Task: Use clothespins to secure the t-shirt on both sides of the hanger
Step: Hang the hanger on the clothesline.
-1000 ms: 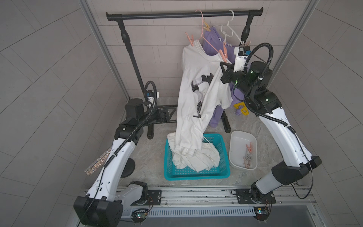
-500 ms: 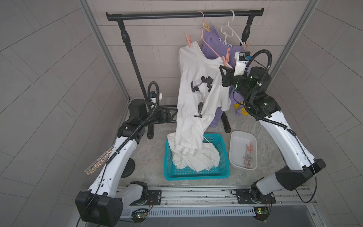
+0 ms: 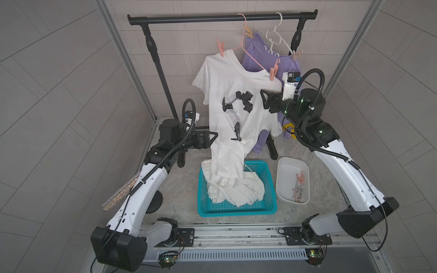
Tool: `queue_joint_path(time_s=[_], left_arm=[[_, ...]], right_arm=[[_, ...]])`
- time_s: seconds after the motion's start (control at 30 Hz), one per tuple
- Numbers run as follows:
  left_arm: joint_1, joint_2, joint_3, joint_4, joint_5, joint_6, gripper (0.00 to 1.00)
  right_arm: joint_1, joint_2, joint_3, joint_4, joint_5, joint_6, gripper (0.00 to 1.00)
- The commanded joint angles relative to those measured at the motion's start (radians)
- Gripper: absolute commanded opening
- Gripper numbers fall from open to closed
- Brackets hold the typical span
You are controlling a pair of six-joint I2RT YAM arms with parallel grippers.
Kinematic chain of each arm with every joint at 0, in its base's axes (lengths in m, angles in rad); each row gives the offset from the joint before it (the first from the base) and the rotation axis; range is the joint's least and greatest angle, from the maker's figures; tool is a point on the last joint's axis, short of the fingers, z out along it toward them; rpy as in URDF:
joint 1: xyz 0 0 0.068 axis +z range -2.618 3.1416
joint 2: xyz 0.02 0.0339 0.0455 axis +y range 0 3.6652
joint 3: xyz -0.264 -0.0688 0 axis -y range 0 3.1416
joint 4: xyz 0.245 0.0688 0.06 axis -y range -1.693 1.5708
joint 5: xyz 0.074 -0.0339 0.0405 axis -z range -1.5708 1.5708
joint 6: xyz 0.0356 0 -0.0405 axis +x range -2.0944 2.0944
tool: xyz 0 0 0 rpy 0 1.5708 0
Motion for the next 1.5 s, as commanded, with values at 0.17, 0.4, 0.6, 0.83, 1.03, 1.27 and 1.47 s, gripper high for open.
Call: queue_joint_path(time_s=[0.17,0.4,0.6,0.83,1.03,1.27,1.47], left_arm=[[-0.074,0.04,-0.014,0.04,-0.076,0.002,0.88],[-0.176,0.139,0.021,-0.041,-0.239,0.081,0.9],[-0.231,0.228,0.052,-0.083,-0.315,0.121,0.9],[-0.282,0.327,0.087,-0.116,-0.484,0.13,0.93],[-0.302,0.453,0.178,-0.123,-0.507,0.144,0.94],[-0.298,0.615,0.331,-0.114,-0.571,0.156,0.94],[-0.289,0.743,0.489,-0.15,-0.597,0.178,0.94]], right_arm=[[-0.001,-0.144,-0.164,-0.094,0.025,-0.018,0.8],[-0.002,-0.281,-0.358,-0.171,-0.007,0.04,0.82],[-0.002,-0.371,-0.496,-0.233,-0.048,0.067,0.86],[-0.001,-0.464,-0.639,-0.262,-0.066,0.094,0.88],[-0.003,-0.495,-0.69,-0.284,-0.079,0.104,0.88],[-0.002,-0.519,-0.703,-0.316,-0.079,0.108,0.89],[-0.003,-0.551,-0.703,-0.368,-0.064,0.094,0.89]])
